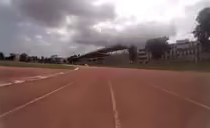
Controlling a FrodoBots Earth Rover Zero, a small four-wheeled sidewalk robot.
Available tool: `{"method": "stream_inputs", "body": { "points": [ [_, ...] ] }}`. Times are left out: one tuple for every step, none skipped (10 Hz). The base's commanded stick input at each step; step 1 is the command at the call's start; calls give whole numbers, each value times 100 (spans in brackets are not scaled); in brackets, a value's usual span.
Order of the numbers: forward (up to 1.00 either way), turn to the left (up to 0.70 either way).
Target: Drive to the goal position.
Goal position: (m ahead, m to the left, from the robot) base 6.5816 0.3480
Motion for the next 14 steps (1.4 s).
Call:
{"method": "stream_inputs", "body": {
  "points": [
    [45, 0],
    [45, 0],
    [45, 0],
    [45, 0],
    [45, 0],
    [45, 0],
    [45, 0],
    [45, 0],
    [45, 0],
    [45, 0],
    [45, 0],
    [45, 0],
    [45, 0],
    [45, 0]
  ]
}}
